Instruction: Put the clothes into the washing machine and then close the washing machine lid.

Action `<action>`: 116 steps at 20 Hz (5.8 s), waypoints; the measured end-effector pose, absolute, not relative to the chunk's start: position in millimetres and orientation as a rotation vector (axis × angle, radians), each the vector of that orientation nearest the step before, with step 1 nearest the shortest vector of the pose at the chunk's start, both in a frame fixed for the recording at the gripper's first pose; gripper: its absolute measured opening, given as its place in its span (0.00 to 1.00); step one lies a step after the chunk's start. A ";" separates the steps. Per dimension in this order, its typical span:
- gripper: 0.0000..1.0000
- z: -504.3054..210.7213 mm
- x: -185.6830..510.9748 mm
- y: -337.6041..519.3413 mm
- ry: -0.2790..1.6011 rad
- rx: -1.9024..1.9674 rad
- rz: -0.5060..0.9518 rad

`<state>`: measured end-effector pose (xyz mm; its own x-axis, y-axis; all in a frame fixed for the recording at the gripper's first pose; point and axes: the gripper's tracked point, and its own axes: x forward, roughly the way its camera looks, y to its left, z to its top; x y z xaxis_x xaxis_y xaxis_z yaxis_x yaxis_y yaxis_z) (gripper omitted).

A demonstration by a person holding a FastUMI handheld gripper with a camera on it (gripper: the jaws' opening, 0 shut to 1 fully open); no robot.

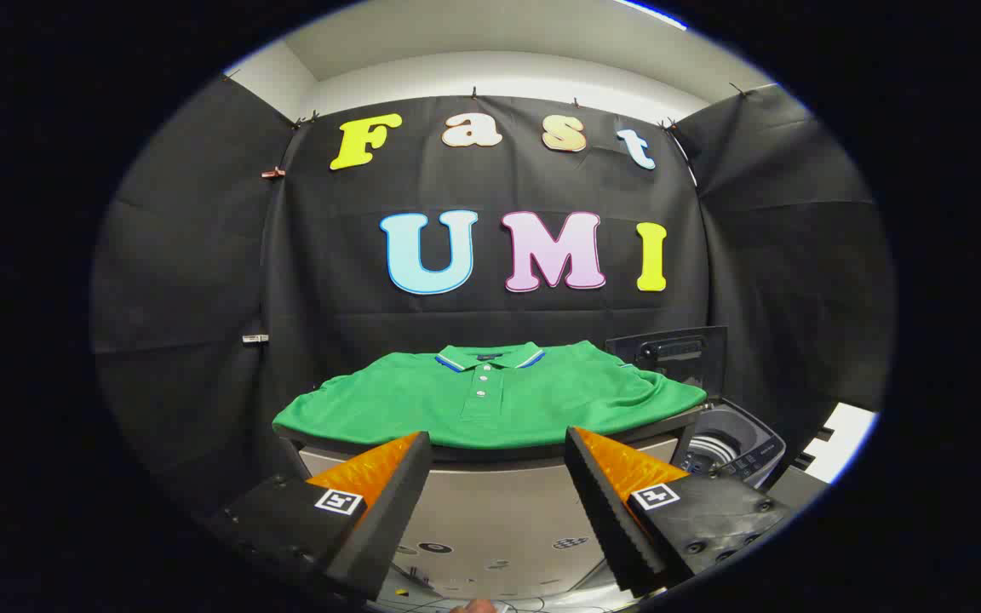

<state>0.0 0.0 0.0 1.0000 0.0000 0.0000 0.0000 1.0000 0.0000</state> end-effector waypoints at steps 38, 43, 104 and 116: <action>0.98 49.8 171.1 7.5 0.270 0.019 -0.012; 0.99 24.6 197.8 14.4 0.442 -0.019 0.025; 0.10 162.1 182.3 -54.1 0.281 -0.102 -0.141; 0.10 167.7 194.3 -219.9 0.306 -0.085 -0.190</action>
